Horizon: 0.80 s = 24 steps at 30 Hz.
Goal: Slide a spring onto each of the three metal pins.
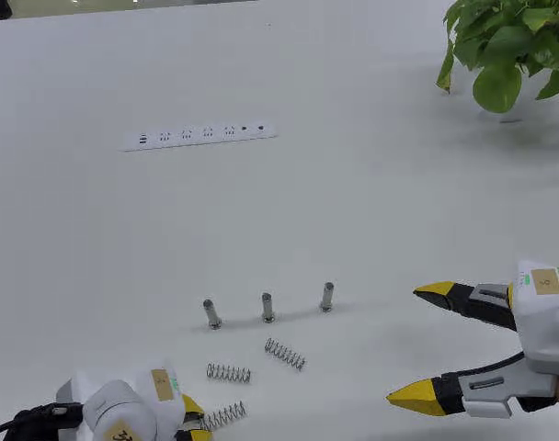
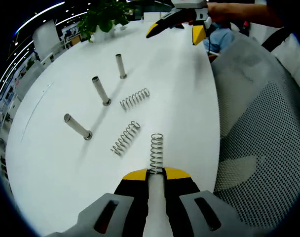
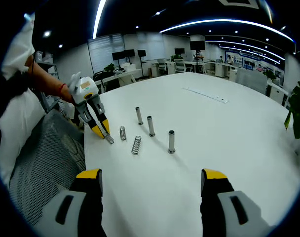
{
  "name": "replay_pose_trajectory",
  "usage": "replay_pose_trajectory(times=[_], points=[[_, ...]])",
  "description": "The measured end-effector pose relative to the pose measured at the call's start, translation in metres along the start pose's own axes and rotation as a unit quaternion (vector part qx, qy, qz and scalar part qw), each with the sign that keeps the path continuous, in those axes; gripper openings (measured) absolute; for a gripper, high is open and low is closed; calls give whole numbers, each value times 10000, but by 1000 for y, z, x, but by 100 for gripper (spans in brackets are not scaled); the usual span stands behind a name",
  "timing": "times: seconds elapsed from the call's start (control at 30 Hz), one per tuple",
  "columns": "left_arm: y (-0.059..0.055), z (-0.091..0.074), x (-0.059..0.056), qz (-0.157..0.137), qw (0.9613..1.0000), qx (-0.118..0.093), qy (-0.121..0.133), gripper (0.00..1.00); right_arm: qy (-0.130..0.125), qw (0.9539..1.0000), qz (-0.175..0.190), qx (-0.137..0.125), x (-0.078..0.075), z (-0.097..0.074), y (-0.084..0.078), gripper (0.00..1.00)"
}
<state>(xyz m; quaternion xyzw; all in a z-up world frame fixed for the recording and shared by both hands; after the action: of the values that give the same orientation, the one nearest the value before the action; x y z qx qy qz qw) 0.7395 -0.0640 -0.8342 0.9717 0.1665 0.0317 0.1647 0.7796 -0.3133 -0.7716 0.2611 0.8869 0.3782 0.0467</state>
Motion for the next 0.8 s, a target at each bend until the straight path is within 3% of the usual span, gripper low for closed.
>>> replay_pose_trajectory(times=[0.17,0.8], points=[[0,1,-2,115,9999,12,13,11,7,10000,2,-9,1,0,1,83],[0,3,-6,-7,9999,-56,-119,10,13,10000,11,31,4,-1,2,83]])
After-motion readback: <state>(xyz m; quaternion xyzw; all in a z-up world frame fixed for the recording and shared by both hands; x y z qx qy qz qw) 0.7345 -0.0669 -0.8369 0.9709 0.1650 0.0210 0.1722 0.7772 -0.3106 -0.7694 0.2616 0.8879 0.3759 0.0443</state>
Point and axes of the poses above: the centre of the closed fingertips' face, and the gripper's own axes: z roughly forward along the fingers, x roughly to its left, y roughly out of its top, the point moved 3 cm from there along -z, roughly backward along the fingers, and after that the axes turned 11 degrees about x, right-handed, at the moved point
